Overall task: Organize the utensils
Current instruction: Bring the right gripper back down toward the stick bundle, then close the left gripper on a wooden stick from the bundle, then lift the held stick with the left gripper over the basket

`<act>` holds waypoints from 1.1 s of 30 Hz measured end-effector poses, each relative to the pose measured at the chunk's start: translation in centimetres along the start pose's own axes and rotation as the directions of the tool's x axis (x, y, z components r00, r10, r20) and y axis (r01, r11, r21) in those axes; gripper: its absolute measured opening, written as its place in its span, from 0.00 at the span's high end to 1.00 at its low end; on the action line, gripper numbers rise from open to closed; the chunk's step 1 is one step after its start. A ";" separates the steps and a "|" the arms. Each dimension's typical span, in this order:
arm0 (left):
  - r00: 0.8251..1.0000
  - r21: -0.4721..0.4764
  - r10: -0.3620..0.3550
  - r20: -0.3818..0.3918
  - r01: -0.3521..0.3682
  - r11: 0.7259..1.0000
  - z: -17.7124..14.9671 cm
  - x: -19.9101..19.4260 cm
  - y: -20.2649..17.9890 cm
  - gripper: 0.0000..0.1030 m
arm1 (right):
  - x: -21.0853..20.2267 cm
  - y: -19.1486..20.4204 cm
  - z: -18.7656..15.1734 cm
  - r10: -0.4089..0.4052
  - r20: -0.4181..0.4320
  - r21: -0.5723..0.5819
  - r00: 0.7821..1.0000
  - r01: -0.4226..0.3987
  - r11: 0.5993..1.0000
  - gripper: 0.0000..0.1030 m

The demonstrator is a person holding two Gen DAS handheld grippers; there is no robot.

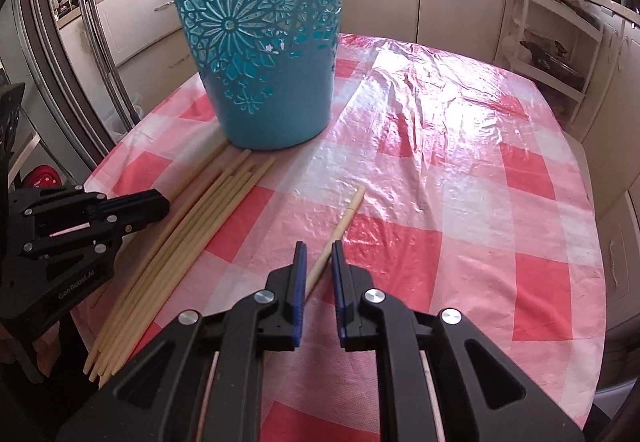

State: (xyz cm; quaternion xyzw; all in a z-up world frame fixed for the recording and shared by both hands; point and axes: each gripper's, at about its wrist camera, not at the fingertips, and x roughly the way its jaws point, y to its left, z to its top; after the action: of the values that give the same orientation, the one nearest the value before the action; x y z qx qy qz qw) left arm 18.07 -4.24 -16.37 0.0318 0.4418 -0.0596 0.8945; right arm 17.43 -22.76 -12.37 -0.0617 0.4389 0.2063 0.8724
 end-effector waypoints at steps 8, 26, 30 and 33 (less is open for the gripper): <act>0.999 -0.047 -0.018 -0.041 0.016 0.999 -0.6 -1.4 0.8 0.92 | -0.2 -0.3 0.0 0.025 0.004 0.020 1.000 -0.026 0.999 0.87; 0.997 -0.015 -0.019 -0.068 0.018 1.000 3.5 2.3 2.0 0.96 | 0.1 0.3 0.0 0.039 0.023 -0.004 0.999 -0.038 0.999 0.74; 0.996 -0.133 -0.084 0.003 0.083 0.988 3.6 -0.6 4.7 0.96 | 0.1 0.3 0.0 0.040 0.023 -0.003 0.999 -0.040 0.999 0.74; 0.984 -0.214 -0.135 0.118 0.158 0.964 4.4 -4.4 7.1 0.96 | 0.0 0.3 -0.1 0.038 0.026 -0.005 0.999 -0.038 0.999 0.74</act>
State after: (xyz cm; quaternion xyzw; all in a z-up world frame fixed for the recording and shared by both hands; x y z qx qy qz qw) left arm 19.85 2.68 -10.11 -0.1042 0.4005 -0.0774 0.9071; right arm 17.30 -22.52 -12.42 -0.0526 0.4282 0.2244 0.8738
